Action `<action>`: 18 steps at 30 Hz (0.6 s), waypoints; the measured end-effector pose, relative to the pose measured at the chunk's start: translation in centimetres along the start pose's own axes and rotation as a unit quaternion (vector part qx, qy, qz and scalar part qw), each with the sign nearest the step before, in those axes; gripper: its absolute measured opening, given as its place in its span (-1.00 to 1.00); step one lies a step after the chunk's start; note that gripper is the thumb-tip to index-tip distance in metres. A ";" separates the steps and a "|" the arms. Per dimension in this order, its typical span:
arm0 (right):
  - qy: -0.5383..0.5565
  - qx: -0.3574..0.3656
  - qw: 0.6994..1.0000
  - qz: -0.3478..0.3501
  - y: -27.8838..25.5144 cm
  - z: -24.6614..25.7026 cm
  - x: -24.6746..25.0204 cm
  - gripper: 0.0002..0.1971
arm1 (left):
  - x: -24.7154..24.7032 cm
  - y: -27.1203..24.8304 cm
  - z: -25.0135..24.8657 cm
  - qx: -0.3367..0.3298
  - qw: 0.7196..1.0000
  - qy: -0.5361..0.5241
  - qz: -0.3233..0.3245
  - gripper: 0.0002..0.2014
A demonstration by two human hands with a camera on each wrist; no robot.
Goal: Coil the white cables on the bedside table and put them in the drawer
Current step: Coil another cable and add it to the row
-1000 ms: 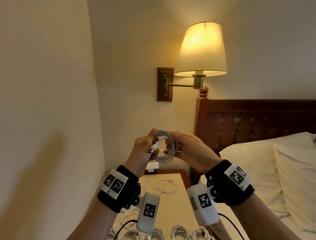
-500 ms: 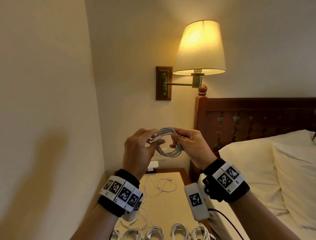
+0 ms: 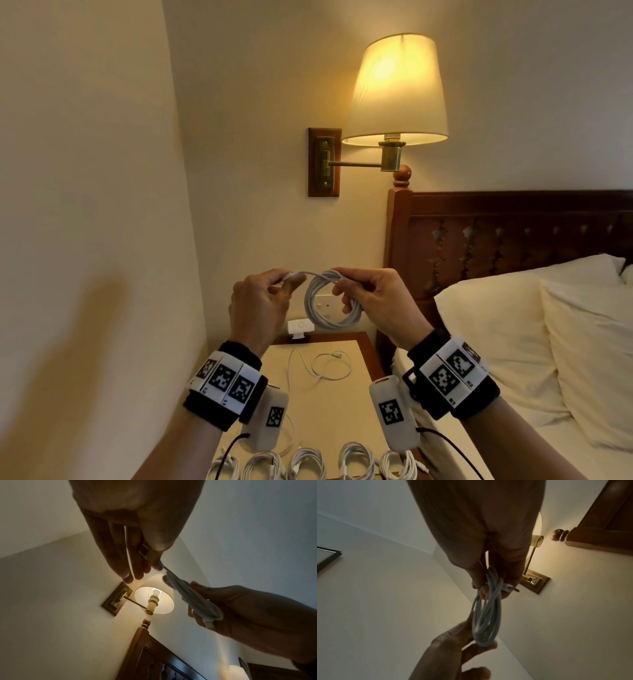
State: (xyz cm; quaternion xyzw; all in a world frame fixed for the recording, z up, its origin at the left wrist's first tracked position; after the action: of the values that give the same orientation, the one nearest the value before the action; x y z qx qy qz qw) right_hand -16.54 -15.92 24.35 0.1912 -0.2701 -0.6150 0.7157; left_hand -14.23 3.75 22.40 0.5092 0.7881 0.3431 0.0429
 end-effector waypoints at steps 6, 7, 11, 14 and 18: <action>0.043 -0.029 0.999 -0.002 -0.4 -0.7 0.4 -0.76 | -1.3 -1.5 1.1 0.008 0.983 0.024 0.181 -0.83; 0.048 -0.033 0.998 -0.004 -0.5 -0.9 0.2 -0.76 | -1.3 -1.8 1.2 0.059 0.982 -0.028 0.175 -0.81; 0.083 -0.062 0.995 -0.017 -1.3 -2.1 -0.3 -0.76 | -1.8 -3.3 1.8 0.264 0.920 -0.244 0.160 -0.86; 0.116 -0.085 0.989 -0.023 -1.7 -2.6 -0.4 -0.76 | -2.7 -4.3 2.2 0.331 0.871 -0.314 0.182 -0.81; 0.136 -0.094 0.985 -0.039 -2.0 -2.9 -0.3 -0.75 | -3.6 -5.0 2.2 0.354 0.835 -0.367 0.207 -0.74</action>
State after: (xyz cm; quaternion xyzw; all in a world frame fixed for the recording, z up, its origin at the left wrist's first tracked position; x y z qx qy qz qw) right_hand -16.37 -16.15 20.81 0.2153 -0.1038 -0.6332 0.7362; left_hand -15.42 0.60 16.76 0.7292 0.6585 -0.1707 0.0738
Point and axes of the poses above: each hand's wrist, its own y-axis towards the middle knuckle, its own x-axis out of the back of the hand, z = x × y, the point moved 3 cm from there along y, towards the middle knuckle, and after that the axes turned 11 degrees about x, right-handed, at the moved point
